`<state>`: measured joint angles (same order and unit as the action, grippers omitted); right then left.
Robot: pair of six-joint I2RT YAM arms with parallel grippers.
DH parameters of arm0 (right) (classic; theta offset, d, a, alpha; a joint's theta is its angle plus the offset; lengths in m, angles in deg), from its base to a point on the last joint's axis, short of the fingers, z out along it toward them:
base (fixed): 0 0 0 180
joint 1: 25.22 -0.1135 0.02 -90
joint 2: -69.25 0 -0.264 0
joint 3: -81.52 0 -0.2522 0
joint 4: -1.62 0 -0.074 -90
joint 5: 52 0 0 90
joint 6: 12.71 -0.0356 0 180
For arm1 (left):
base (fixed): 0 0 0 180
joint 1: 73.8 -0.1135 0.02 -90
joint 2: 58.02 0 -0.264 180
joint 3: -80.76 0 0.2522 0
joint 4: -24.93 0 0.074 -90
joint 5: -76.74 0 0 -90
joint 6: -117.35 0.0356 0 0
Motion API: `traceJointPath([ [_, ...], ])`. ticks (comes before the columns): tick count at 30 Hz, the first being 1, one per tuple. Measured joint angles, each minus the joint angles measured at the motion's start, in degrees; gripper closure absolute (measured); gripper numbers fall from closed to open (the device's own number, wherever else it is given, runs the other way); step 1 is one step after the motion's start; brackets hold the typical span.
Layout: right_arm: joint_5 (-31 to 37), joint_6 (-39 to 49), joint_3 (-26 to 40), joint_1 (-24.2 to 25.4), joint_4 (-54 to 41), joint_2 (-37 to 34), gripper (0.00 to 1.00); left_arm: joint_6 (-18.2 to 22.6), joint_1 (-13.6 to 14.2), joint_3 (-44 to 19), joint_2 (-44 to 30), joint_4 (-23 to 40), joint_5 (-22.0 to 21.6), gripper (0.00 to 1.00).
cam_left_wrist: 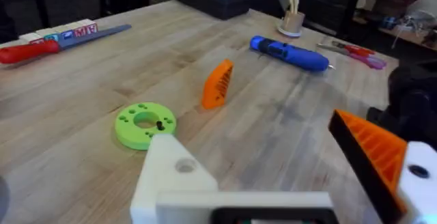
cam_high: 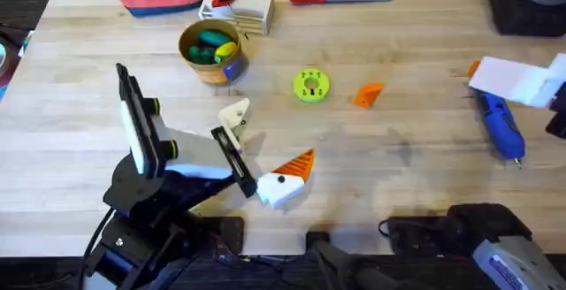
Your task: Pick up the gripper from the table and insert it into the empty holder that is missing its gripper. Then pick up a screw, insert it into the mounting hole, and use the screwdriver to tighten it. Finally, clean up the table by picking up the vegetable and placing it into the bucket.
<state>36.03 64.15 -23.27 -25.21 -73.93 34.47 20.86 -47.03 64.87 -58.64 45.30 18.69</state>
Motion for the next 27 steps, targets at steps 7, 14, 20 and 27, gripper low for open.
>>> traceJointPath([
  [7,-2.5,8.5,0.4,-1.0,-0.1,-10.3,0.009,0.0,0.0,0.0,0.0,0.0,4.2,0.015],
  [14,-6.5,16.7,0.4,-2.0,4.7,-26.0,0.009,0.0,0.0,0.1,0.0,0.0,6.1,0.015],
  [20,-9.2,32.2,0.4,-7.3,5.5,-34.4,0.009,0.0,0.0,0.1,0.0,0.1,7.3,0.014],
  [27,-7.5,46.5,0.4,-12.5,10.4,-42.5,0.011,0.0,0.0,0.1,0.0,0.1,7.5,0.014],
])
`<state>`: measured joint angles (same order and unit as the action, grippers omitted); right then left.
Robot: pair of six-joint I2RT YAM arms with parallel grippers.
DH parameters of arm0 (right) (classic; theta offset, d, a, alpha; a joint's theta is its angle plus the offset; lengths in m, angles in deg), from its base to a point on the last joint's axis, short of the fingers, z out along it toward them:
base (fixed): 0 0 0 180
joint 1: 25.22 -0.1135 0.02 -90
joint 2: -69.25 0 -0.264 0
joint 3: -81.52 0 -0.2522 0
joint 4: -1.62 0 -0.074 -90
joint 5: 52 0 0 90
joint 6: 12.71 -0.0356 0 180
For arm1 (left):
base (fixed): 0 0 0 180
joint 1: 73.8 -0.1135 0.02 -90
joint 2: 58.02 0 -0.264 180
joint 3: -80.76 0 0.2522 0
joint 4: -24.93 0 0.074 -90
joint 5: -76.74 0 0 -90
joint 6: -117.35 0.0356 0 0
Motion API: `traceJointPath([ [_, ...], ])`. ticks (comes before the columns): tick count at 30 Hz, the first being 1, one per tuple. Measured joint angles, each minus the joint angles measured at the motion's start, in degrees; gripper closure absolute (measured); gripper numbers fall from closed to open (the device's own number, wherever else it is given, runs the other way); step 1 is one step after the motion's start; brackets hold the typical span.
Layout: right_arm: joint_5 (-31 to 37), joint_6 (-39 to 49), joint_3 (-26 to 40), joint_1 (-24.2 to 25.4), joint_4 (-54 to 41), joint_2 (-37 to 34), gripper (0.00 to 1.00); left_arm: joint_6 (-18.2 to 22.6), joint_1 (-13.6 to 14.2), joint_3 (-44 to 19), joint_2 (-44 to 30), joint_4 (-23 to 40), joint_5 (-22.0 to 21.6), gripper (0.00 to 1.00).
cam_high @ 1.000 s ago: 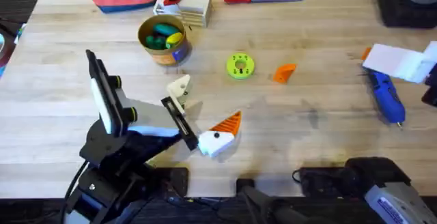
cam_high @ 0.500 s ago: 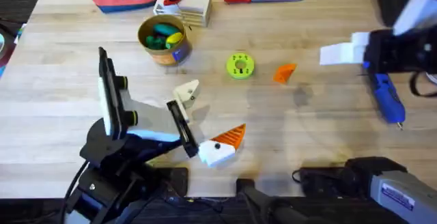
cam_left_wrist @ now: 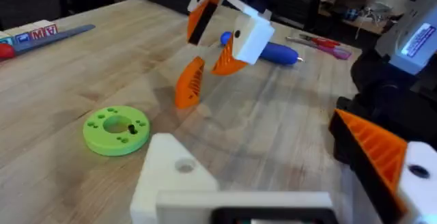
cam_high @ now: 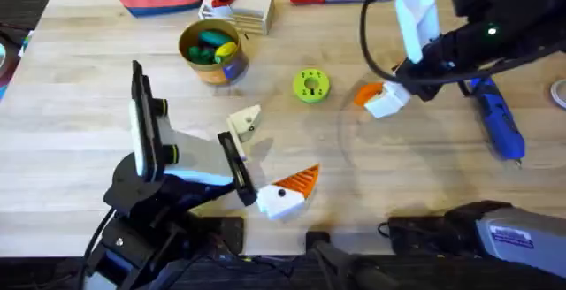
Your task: Pick up the gripper from the table and insert it into the empty holder that is missing its gripper. Then pick up a screw, insert it into the mounting hole, and use the screwdriver to tighten it. Finally, clean up the table by picking up the vegetable and placing it into the bucket.
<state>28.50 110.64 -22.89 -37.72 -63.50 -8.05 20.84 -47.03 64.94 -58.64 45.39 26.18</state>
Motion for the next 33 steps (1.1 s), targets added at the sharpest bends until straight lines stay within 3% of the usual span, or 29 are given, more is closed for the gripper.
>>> traceJointPath([
  [6,1.7,8.2,0.0,-0.6,0.9,-5.5,0.025,0.0,0.0,0.0,0.0,0.1,0.0,0.015],
  [14,3.5,11.9,0.0,-0.6,2.8,-7.8,0.227,0.0,0.0,0.0,0.0,0.1,0.0,0.015],
  [16,3.5,12.2,0.0,-0.6,3.0,-7.8,0.331,0.0,0.0,0.0,0.0,0.1,0.0,0.015],
  [19,3.0,12.5,0.0,-0.6,3.2,-7.8,0.594,0.0,0.0,0.0,0.0,0.1,0.0,0.015],
  [22,2.2,12.7,0.0,-0.6,3.3,-7.8,0.722,0.0,0.0,0.0,0.0,0.1,0.0,0.015],
  [25,1.8,12.9,0.0,-0.6,3.4,-7.8,0.978,0.0,0.0,0.0,0.0,0.1,0.0,0.015],
  [33,1.7,11.7,0.0,-0.6,3.0,-5.3,0.996,0.0,0.0,0.0,0.0,0.1,0.0,0.015],
])
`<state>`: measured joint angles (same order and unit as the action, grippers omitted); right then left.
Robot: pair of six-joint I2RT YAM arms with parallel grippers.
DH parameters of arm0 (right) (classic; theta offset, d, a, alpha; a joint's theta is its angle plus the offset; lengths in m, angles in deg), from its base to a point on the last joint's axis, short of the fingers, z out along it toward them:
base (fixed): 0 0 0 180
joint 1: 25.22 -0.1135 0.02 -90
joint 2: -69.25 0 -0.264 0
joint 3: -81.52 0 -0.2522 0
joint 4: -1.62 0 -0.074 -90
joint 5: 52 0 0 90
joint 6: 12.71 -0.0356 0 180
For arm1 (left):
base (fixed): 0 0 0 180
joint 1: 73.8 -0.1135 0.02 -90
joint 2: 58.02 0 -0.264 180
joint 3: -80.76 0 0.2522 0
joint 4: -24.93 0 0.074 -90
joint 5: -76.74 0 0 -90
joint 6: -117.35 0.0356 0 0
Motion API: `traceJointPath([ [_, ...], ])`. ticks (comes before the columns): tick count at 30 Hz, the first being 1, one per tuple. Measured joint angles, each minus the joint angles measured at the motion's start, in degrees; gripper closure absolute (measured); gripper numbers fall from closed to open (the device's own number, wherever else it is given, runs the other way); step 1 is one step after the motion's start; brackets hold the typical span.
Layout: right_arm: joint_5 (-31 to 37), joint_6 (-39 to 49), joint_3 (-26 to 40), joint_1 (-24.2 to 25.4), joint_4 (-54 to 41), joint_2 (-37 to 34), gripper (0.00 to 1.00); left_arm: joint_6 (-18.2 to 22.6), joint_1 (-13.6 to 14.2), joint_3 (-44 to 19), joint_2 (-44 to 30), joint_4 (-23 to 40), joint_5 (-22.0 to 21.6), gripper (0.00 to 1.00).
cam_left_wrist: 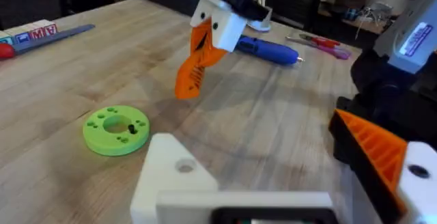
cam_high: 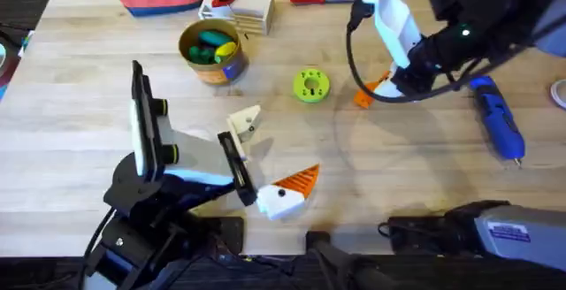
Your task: Pick up the gripper from the table and insert it into the empty holder that is missing its gripper. Then pick up a screw, insert it into the mounting hole, and use the screwdriver to tighten it. Finally, clean up the table by picking up the vegetable and placing it into the bucket.
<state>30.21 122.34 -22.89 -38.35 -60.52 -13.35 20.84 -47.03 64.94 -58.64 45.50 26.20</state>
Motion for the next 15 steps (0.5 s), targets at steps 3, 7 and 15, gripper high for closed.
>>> traceJointPath([
  [3,-1.2,-4.5,0.0,0.0,0.0,5.7,0.996,0.0,0.0,0.0,0.0,0.0,0.0,0.015],
  [7,-9.2,-14.2,0.0,0.7,-1.0,15.1,0.996,0.0,0.0,0.0,0.0,0.0,0.0,0.015],
  [15,-34.8,-36.2,-5.5,1.3,-0.7,18.7,0.996,0.0,0.0,0.0,0.0,0.0,0.0,0.015],
])
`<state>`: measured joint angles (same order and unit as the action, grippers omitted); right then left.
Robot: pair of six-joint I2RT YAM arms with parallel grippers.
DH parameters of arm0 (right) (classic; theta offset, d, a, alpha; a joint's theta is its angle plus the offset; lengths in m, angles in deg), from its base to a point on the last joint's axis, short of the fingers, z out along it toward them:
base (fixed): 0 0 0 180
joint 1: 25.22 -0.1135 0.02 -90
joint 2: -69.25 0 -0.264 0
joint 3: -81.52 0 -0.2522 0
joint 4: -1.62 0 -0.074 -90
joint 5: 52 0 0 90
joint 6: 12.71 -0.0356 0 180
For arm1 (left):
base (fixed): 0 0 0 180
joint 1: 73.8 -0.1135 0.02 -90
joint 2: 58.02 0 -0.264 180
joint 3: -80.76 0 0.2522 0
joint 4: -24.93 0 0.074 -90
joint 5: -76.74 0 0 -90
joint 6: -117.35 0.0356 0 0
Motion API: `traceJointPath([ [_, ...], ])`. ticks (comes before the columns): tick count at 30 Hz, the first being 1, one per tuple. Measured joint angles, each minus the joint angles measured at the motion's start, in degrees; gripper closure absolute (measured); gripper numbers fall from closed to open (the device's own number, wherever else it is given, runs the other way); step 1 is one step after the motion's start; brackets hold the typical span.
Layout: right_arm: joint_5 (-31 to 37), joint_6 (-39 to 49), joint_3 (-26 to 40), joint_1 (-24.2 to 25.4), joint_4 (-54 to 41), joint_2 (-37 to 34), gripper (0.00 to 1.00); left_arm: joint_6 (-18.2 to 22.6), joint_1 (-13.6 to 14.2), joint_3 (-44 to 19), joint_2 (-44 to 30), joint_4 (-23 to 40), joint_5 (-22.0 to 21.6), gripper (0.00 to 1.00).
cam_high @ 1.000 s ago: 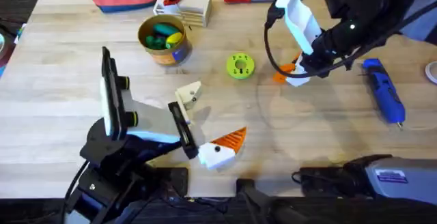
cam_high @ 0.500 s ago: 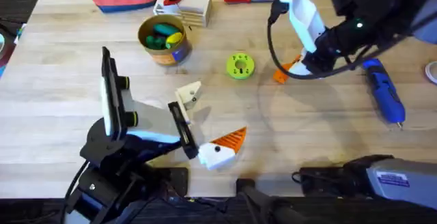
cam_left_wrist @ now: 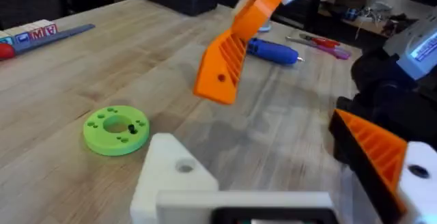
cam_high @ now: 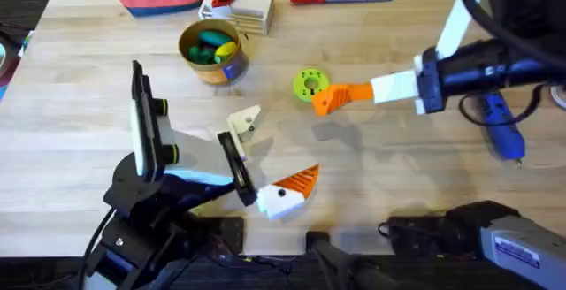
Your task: Pick up the gripper from the table and insert it into the empty holder that is missing its gripper. Then pick up a screw, insert it into the mounting hole, and use the screwdriver to tighten it. Finally, clean up the table by picking up the vegetable and placing it into the bucket.
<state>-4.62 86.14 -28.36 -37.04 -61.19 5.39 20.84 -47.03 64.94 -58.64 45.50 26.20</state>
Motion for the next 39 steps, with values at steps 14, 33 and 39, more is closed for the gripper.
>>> traceJointPath([
  [14,-24.7,-30.4,-7.9,-1.5,11.9,-11.9,0.997,0.0,0.0,0.0,0.0,0.0,0.0,0.015],
  [33,-32.9,-43.4,-8.0,-9.0,27.1,-20.7,0.997,0.0,0.0,0.0,0.0,0.0,0.0,0.015],
  [39,-33.0,-45.0,-8.0,-9.0,30.0,-21.7,0.997,0.0,0.0,0.0,0.0,0.0,-0.2,0.015],
])
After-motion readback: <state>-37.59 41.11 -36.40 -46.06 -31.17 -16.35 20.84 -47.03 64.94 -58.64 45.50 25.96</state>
